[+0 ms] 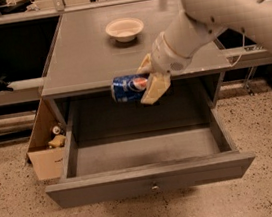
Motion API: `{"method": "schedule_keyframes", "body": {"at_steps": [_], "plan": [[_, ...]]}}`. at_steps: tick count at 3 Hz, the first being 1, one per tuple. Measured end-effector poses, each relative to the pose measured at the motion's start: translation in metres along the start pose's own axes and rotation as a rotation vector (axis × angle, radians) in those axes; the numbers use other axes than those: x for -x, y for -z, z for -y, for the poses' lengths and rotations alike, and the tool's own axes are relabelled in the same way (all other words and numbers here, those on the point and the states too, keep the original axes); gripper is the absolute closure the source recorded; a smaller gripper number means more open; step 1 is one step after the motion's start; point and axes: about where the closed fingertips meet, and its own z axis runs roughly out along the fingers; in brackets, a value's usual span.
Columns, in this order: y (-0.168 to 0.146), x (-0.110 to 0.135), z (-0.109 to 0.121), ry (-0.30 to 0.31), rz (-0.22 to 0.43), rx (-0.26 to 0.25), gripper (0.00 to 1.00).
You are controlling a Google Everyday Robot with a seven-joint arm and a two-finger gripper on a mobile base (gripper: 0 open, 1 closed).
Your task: Place pepsi can into top drawer
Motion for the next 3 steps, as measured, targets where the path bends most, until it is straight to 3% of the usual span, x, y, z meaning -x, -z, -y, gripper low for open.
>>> {"method": "schedule_keyframes", "body": {"at_steps": [1, 2, 3], "plan": [[-0.047, 0.007, -0.064, 0.026, -0.022, 0.108, 1.00], [-0.047, 0.007, -0.064, 0.026, -0.022, 0.108, 1.00], [-0.076, -0.016, -0.068, -0.022, -0.022, 0.125, 1.00]]}}
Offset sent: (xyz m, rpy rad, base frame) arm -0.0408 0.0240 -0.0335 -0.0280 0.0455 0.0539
